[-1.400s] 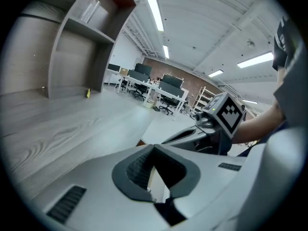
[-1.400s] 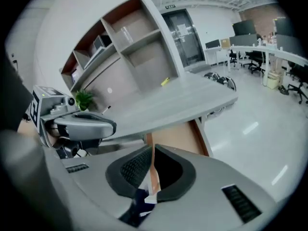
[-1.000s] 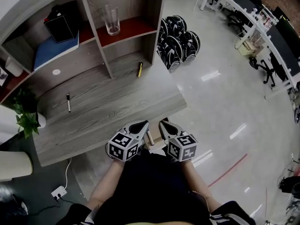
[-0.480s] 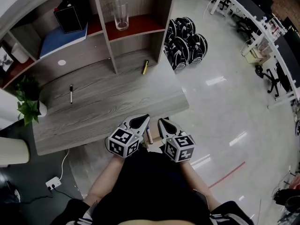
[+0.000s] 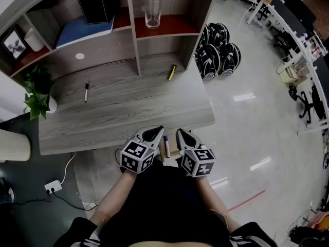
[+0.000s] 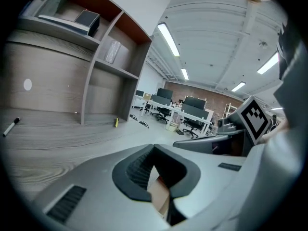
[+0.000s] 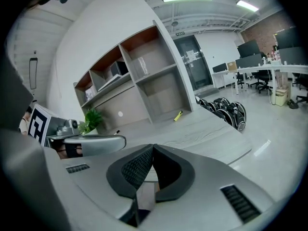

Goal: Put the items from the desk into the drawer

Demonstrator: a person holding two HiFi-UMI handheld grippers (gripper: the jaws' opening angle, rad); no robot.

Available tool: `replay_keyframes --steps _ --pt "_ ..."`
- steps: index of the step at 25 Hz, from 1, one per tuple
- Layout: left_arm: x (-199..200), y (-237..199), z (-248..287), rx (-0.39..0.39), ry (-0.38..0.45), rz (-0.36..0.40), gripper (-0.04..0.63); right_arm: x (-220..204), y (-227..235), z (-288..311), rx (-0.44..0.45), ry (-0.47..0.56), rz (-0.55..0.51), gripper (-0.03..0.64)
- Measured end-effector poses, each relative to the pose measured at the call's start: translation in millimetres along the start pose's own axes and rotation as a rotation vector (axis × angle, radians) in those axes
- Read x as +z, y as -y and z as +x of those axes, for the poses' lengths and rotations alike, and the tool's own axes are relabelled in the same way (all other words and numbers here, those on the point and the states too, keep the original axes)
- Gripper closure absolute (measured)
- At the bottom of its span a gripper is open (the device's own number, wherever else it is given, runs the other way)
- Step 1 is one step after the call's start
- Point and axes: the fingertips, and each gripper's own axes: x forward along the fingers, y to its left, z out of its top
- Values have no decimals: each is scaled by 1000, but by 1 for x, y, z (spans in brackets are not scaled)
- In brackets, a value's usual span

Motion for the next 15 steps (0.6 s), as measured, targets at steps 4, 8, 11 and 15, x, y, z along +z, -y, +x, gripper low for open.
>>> replay_keyframes --steps 4,8,11,15 --pt "-9 -20 -16 59 -18 -36 588 -1 -16 16 13 -19 5 621" --pt "-8 -45 -31 96 -23 -66 588 -3 -39 32 23 -28 3 621" --pt "-4 -66 -45 121 -39 -57 588 -2 -59 45 34 -46 9 620" --pt "-1 -98 -73 148 -57 -73 588 1 -96 69 67 -66 29 620"
